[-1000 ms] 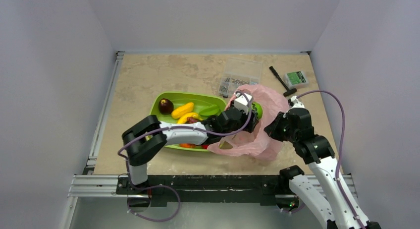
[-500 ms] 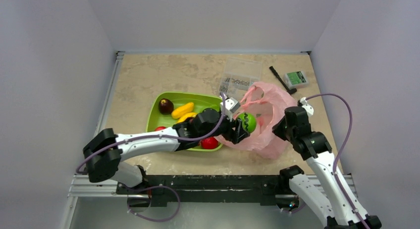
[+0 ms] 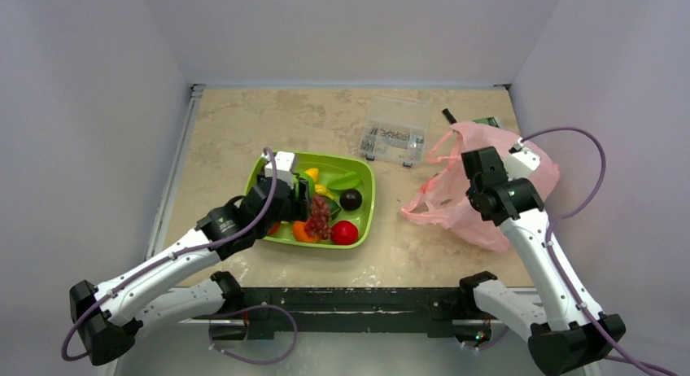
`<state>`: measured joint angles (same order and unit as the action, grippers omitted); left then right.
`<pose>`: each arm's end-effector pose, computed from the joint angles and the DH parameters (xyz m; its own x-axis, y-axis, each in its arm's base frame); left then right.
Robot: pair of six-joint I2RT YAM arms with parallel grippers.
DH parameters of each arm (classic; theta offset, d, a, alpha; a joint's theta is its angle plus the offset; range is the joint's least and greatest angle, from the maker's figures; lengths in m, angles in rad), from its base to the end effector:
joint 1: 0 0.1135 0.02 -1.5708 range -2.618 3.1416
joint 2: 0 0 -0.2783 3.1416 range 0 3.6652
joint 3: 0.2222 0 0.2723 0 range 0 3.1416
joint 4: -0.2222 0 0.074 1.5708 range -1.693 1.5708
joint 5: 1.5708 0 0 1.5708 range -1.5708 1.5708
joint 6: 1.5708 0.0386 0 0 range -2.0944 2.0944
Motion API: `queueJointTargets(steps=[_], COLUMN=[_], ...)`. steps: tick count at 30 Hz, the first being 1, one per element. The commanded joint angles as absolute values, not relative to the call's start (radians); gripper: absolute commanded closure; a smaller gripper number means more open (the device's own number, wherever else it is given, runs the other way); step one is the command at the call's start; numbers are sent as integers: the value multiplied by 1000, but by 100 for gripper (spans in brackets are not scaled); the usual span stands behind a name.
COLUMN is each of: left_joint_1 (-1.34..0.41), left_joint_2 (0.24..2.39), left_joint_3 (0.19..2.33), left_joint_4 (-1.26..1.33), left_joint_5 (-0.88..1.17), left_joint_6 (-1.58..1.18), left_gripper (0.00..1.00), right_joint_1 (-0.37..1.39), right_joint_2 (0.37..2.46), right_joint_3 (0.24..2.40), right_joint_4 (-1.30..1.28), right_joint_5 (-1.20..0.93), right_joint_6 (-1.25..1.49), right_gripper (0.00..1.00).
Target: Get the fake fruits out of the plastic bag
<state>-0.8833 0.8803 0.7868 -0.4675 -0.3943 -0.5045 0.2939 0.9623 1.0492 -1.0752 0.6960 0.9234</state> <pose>0.1420 -0.1495 0.3047 -0.5407 -0.0448 -0.8400 0.2807 0.9317 -0.2304 0.1769 0.0277 0.3381 -0.3901 0.5215 -0.7589 0.7071 0.6976 0.1159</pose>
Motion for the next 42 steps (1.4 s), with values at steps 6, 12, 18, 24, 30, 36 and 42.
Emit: queueJointTargets(steps=[6,12,18,24,30,36,42], left_joint_1=[-697,-619,-602,-596,-595,-597,-596], left_joint_2=[955,1031,1031,982,844,664,518], left_joint_3=[691,684,688,746,833,972,1133], left_joint_4=[-581,-529,-549,-630,-736,-822,-905], left_joint_5=[-554,-489,-502,-522,-491,-416,-356], left_joint_6=[-599,-658,-698,-703,-682,-641,-582], left_gripper=[100,80,14,0,0,0,0], right_joint_1=[220,151,150,150,150,151,150], right_joint_2=[981,964,902,887,853,737,626], right_joint_3=[1033,1001,988,1019,1117,1206,1283], right_joint_4=[-1133,-1064,-1020,-1000,-968,-905,-842], right_joint_5=[720,625,585,548,449,348,317], right_joint_6=[980,905,865,805,619,472,389], right_gripper=[100,91,58,24,2,1,1])
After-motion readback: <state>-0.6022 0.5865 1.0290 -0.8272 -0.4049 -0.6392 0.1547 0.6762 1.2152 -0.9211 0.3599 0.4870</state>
